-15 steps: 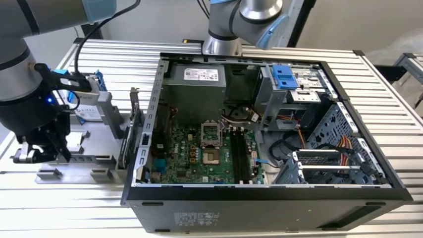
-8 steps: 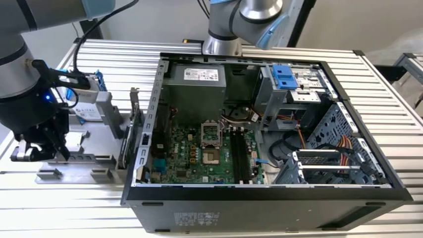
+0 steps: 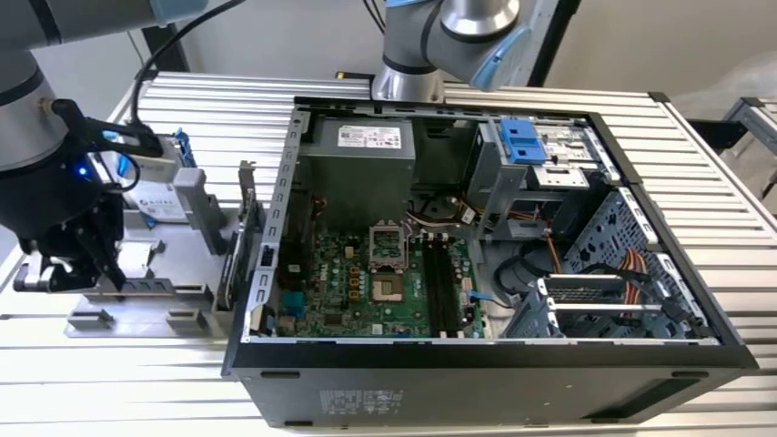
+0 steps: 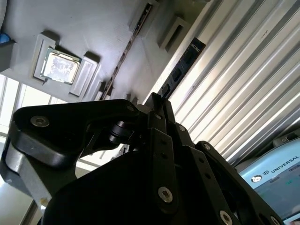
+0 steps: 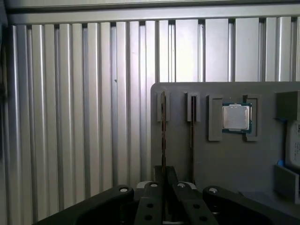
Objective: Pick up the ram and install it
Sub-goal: 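Pick up the ram and move it above insertion slot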
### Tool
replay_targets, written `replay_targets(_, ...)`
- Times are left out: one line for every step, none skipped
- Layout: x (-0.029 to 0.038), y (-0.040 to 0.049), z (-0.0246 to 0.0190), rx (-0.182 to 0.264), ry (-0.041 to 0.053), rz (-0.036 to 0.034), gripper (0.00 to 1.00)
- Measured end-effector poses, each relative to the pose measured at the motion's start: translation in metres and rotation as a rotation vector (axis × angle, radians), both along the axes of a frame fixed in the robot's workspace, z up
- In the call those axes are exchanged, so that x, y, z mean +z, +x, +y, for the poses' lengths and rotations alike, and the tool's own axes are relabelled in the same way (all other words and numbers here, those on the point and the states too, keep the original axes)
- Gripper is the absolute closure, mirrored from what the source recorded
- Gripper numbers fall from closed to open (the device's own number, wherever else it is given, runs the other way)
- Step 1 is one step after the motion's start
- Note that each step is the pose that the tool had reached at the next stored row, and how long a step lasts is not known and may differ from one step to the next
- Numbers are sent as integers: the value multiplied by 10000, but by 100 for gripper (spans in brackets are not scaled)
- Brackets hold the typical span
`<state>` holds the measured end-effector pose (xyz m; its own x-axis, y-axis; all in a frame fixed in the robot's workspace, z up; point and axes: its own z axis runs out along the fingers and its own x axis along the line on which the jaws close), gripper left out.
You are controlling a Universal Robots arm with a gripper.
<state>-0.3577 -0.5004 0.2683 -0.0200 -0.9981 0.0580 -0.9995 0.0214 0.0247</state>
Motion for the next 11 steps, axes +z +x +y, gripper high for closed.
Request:
replay_targets(9,0,0,0,-1,0,100)
replay_targets(18,0,0,0,-1,1,100)
replay_targets(26,0,0,0,0,0,100)
replay_targets(34,0,0,0,0,0,100)
replay_targets(42,0,0,0,0,0,100)
replay_targets(50,0,0,0,0,0,100)
replay_targets(59,0,0,0,-1,0,100)
replay_targets(67,0,0,0,0,0,100)
replay_targets(75,0,0,0,0,0,100)
replay_targets(82,0,0,0,0,0,100)
replay_targets(91,0,0,0,-1,1,100)
